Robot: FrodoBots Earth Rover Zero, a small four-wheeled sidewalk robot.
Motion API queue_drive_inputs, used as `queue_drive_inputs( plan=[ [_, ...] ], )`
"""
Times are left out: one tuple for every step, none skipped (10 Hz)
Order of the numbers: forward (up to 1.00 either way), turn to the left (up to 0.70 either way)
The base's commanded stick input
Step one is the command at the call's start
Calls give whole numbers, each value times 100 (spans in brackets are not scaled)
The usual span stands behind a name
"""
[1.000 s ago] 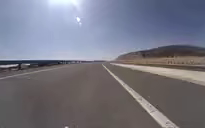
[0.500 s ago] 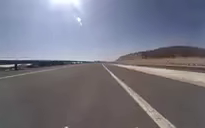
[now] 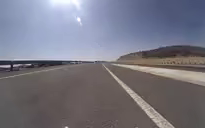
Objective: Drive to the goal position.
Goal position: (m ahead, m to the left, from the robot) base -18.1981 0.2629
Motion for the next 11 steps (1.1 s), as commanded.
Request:
queue_drive_inputs(
  plan=[
    [0, 17],
    [0, 37],
    [0, 45],
    [0, 45],
    [0, 45],
    [0, 45],
    [0, 45],
    [0, 45],
    [0, 45],
    [0, 45],
    [0, 45]
  ],
)
